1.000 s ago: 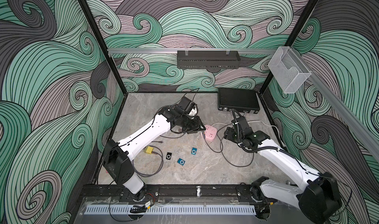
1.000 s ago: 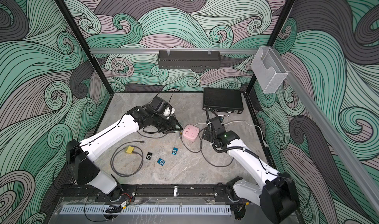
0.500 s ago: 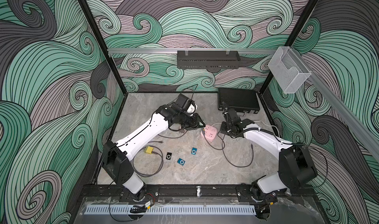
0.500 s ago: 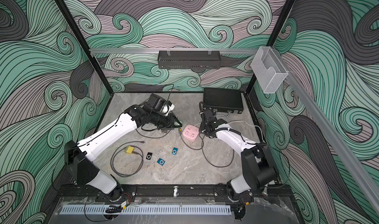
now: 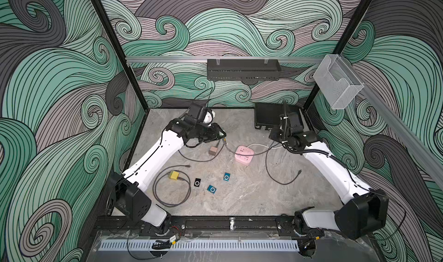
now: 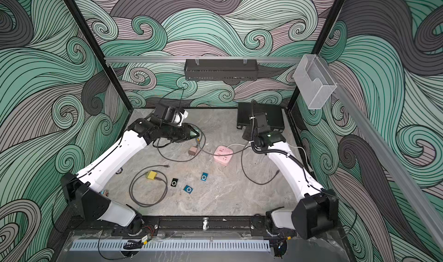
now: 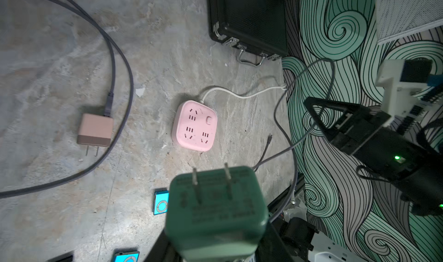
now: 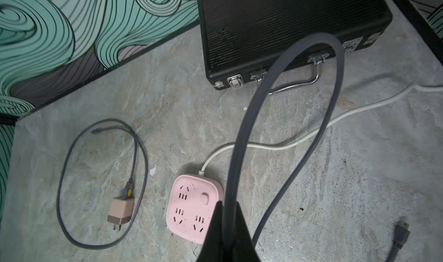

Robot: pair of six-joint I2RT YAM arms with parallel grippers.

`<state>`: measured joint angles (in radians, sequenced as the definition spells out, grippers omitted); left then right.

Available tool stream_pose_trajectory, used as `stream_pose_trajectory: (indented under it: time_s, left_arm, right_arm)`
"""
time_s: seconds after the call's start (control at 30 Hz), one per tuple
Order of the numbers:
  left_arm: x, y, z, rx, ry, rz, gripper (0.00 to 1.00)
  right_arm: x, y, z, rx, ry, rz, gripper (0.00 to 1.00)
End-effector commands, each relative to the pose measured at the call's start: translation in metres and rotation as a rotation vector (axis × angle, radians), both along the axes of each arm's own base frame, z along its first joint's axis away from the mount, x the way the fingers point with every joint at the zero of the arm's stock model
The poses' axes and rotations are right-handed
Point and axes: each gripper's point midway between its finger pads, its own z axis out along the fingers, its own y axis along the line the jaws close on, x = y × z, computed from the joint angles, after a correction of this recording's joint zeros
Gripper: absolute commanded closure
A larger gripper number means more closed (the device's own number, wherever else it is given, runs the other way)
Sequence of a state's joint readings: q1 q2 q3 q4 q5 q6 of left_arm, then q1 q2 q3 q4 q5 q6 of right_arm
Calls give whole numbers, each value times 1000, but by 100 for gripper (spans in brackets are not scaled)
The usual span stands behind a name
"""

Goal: Charge mp3
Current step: Pick up the plug from the center of the board.

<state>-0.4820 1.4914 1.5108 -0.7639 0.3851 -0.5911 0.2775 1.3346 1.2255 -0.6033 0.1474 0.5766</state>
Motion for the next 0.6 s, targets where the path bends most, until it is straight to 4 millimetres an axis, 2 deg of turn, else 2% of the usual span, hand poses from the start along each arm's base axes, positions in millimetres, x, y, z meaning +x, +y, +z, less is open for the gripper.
stream_pose_trajectory:
  time_s: [0.0, 0.03, 0.07, 0.17, 0.3, 0.43, 0.57]
  left_arm:
    - [4, 32, 24, 56, -100, 48, 72]
    - [7, 41, 19, 79, -92, 74, 72]
    - [4, 52, 26, 79, -115, 96, 72]
    - [5, 79, 28, 92, -131, 169, 72]
    - [5, 103, 38, 86, -170, 229, 72]
    - [4, 111, 49, 66, -199, 243, 72]
    - [5, 99, 50, 12, -195, 193, 72]
  right_arm:
    - [3, -14, 32, 14, -53, -19, 100]
    - [4, -19, 42, 15, -70, -30, 100]
    - [5, -22, 51, 21, -86, -35, 100]
    - [8, -32, 73, 44, -125, -53, 100]
    - [5, -36, 98, 92, -160, -57, 100]
    - [-11, -30, 117, 151, -188, -36, 100]
    - [-31, -35, 122, 158, -205, -53, 100]
